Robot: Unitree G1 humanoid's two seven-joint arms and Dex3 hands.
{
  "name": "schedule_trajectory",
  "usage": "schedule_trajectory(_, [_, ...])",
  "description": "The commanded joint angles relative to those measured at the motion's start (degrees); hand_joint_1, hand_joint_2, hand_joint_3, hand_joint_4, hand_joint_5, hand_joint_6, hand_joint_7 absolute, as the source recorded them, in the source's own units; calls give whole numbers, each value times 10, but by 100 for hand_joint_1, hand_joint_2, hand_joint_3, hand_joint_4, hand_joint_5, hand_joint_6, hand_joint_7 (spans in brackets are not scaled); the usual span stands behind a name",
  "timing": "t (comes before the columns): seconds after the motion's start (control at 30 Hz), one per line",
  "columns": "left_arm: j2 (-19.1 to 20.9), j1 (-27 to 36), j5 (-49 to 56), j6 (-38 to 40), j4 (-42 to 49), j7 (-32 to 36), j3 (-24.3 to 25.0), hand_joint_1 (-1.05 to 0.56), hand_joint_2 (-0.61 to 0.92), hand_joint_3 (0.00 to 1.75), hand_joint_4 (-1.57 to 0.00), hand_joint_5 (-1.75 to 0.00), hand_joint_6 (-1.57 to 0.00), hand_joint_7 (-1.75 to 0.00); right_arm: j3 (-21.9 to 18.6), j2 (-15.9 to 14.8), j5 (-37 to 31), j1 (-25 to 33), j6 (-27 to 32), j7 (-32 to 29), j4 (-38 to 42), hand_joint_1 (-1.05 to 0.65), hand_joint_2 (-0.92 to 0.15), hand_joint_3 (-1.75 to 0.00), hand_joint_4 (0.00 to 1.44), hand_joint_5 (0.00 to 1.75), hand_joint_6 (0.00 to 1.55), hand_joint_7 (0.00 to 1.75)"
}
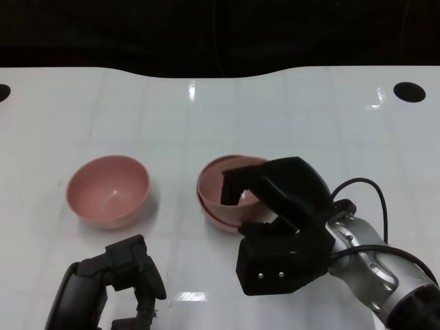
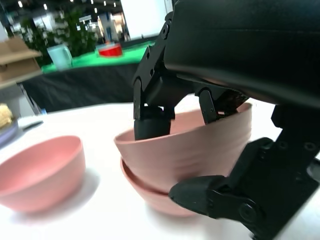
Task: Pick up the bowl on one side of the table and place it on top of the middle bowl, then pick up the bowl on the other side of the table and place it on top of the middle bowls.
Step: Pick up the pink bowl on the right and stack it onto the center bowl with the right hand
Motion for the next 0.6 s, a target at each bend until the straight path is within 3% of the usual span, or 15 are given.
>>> schedule_trajectory(0.03, [4,5,1,3,-4,7,4,-1,39,143,-87,-175,-81,-160,7,0,8,-25,-15,12,28,-33,-83,-26,67,99,88,6])
schedule_trajectory(0.1, [4,5,2,4,-6,8,3,-1,39,143,-87,-175,-81,-160,15,-3,1,-29,-15,18,35,-34,-87,-19,65,89,85,2])
schedule_trajectory(0.13, [4,6,2,5,-7,8,3,-2,39,143,-87,-175,-80,-160,20,-5,-4,-31,-14,22,36,-45,-90,-19,44,76,68,1])
schedule_trajectory(0.27, [3,5,6,1,-5,11,3,-2,39,143,-87,-175,-80,-160,28,-8,-9,-28,-10,30,33,-59,-92,-21,20,63,47,0])
schedule_trajectory(0.4, [3,5,6,0,-5,11,3,-2,39,143,-87,-175,-81,-160,30,-9,-9,-28,-8,30,31,-63,-92,-22,13,62,41,0])
schedule_trajectory(0.6, [4,2,-1,-2,-1,7,2,-2,39,144,-88,-175,-81,-160,24,-41,-14,25,10,57,-101,-76,-92,-31,0,51,25,0])
